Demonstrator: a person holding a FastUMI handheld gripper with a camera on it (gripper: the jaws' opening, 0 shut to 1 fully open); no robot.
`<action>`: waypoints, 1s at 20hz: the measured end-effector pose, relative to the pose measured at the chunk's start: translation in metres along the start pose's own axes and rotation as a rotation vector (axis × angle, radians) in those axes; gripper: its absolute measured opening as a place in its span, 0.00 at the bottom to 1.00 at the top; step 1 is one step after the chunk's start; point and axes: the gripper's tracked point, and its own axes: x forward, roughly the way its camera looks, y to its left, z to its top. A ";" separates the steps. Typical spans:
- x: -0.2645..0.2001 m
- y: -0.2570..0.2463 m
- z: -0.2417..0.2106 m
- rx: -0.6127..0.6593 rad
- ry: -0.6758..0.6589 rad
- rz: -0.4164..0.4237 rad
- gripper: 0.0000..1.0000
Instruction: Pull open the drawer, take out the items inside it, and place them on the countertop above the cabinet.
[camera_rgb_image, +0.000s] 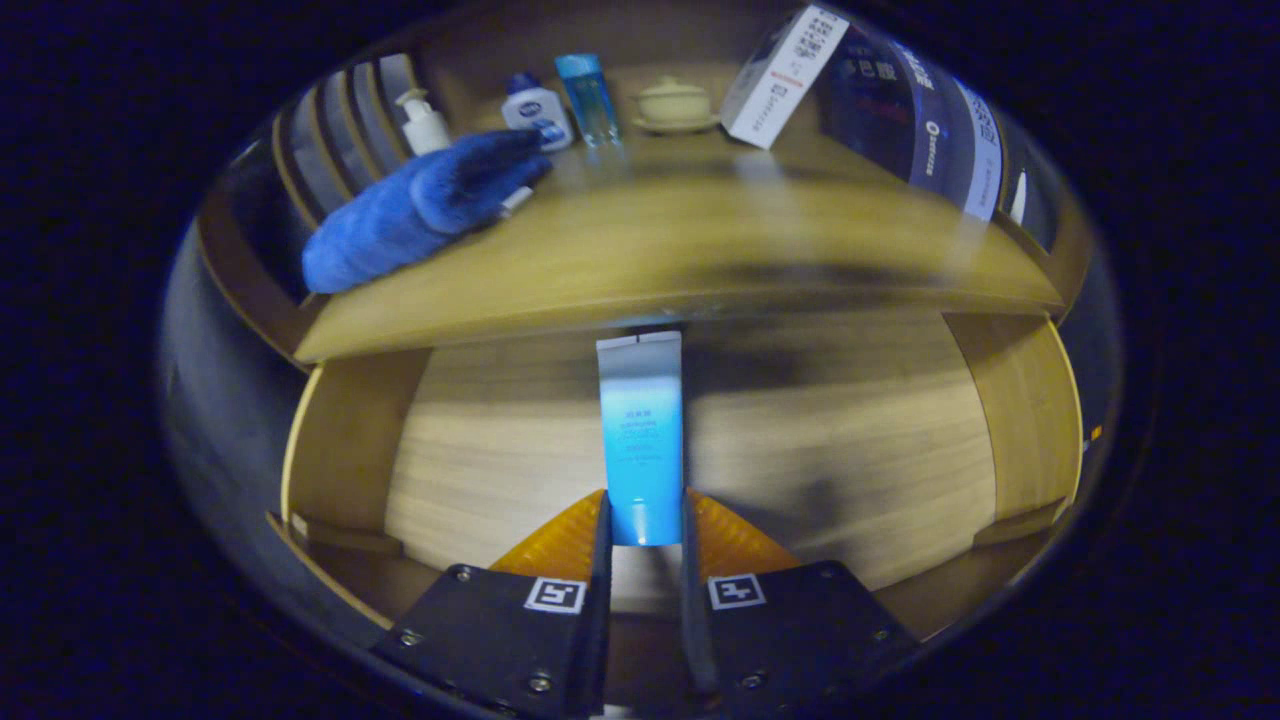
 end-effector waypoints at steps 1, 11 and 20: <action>-0.008 0.001 0.002 -0.015 -0.026 0.006 0.30; -0.064 0.022 -0.004 -0.097 -0.218 0.055 0.30; -0.084 0.025 -0.005 -0.041 -0.156 0.157 0.30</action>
